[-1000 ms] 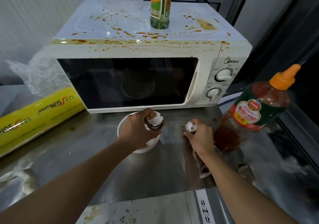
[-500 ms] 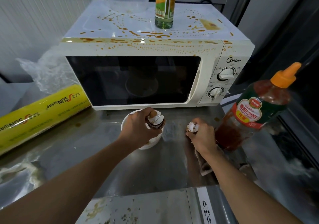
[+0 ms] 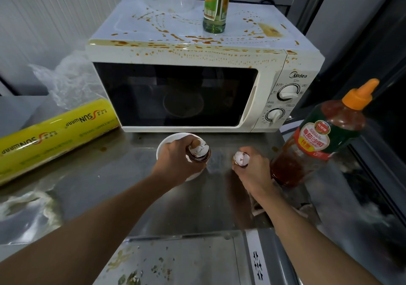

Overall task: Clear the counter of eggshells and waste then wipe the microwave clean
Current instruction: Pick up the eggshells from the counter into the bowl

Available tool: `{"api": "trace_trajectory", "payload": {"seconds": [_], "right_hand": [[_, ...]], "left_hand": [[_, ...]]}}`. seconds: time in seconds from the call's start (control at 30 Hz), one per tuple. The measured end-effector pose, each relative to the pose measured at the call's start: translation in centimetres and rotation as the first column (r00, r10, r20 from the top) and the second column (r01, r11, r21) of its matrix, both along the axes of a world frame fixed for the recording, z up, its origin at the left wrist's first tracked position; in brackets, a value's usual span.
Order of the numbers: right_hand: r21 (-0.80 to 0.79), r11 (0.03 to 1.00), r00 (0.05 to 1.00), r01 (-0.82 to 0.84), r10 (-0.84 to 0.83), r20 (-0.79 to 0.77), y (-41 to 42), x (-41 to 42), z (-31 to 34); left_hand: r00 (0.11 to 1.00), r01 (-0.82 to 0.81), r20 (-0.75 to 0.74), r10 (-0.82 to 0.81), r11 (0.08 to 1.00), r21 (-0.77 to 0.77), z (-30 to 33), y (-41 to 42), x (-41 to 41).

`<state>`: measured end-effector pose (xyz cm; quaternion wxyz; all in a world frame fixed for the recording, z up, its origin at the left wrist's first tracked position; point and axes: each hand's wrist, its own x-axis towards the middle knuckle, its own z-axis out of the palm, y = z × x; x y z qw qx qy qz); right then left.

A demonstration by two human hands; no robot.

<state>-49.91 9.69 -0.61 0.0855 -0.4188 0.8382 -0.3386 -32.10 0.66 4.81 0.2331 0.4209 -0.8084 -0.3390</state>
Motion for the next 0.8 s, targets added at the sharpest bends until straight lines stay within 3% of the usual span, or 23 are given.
{"api": "trace_trajectory", "payload": {"seconds": [0.57, 0.8], "right_hand": [[-0.01, 0.999, 0.999, -0.032, 0.032, -0.008, 7.8, 4.3, 5.5], [-0.036, 0.999, 0.999, 0.006, -0.007, -0.039, 11.5, 9.2, 8.9]], "left_hand": [[0.996, -0.001, 0.087, 0.001, 1.0, -0.006, 3.2, 7.1, 6.5], [0.995, 0.078, 0.054, -0.079, 0.997, 0.013, 5.1, 9.3, 9.7]]}}
